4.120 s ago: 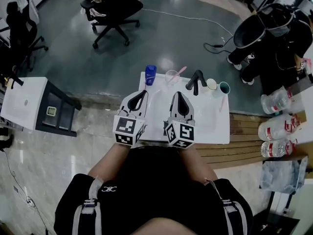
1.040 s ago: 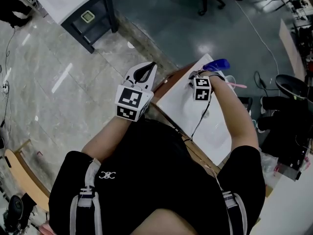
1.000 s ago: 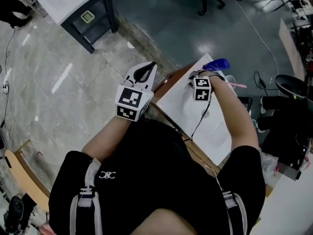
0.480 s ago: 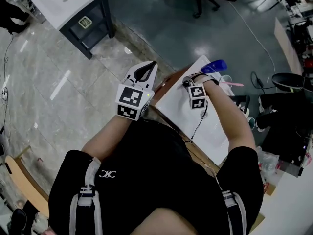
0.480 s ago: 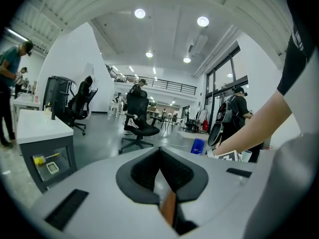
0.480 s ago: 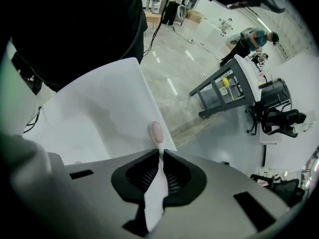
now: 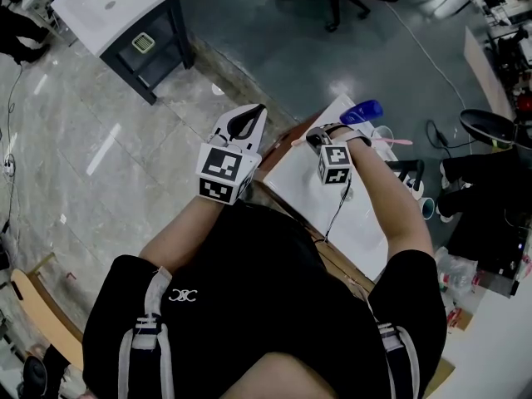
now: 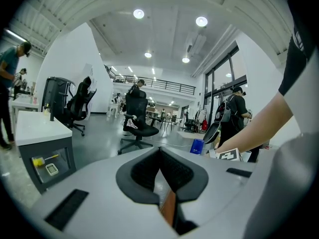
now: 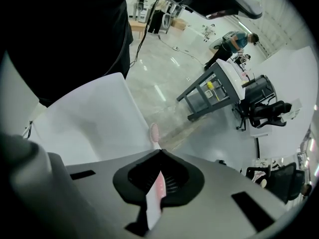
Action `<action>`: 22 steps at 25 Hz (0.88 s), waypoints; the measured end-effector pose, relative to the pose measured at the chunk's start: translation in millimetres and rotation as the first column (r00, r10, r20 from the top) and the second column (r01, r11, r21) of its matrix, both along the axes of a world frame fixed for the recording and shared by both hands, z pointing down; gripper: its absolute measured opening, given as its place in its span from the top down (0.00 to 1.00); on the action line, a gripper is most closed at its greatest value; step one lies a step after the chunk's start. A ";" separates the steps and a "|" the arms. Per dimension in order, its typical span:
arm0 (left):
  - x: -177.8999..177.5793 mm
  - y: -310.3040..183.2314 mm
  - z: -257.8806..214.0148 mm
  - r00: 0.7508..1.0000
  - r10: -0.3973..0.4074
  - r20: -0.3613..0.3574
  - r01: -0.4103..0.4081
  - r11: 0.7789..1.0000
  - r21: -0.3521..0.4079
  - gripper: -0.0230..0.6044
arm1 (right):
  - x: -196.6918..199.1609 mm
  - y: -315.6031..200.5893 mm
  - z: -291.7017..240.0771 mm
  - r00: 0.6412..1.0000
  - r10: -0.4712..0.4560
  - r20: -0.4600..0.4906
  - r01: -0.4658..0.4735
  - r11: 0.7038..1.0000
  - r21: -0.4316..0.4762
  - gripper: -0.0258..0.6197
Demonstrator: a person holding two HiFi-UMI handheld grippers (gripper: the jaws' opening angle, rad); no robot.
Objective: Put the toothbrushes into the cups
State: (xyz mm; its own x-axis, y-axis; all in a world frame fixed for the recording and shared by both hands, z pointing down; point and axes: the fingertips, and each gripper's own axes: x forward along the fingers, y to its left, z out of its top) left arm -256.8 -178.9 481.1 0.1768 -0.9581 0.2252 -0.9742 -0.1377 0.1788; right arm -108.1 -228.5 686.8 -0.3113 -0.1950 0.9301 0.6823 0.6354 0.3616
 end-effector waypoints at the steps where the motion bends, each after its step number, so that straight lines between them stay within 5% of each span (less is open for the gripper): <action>1: 1.4 -0.9 -0.3 1.000 0.004 0.001 -0.004 1.000 -0.001 0.94 | 1.5 -0.3 0.6 1.000 0.007 -0.006 -0.007 1.000 -0.002 0.94; 9: 4.2 -5.8 1.2 1.000 0.010 0.002 -0.010 1.000 -0.004 0.94 | 7.5 -2.0 9.5 0.997 0.062 -0.051 -0.065 0.997 -0.043 0.84; 22: -12.3 0.0 11.3 0.999 -0.037 -0.004 0.036 0.999 -0.025 0.94 | 5.9 -6.5 24.5 0.961 0.000 -0.275 -0.025 0.996 -0.088 0.90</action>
State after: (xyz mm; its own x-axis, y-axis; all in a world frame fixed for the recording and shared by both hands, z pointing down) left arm -269.0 -178.8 492.4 0.1428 -0.9582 0.2481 -0.9777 -0.0975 0.1862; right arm -102.2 -235.0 711.3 -0.0397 -0.1087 0.9933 0.7389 0.6660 0.1024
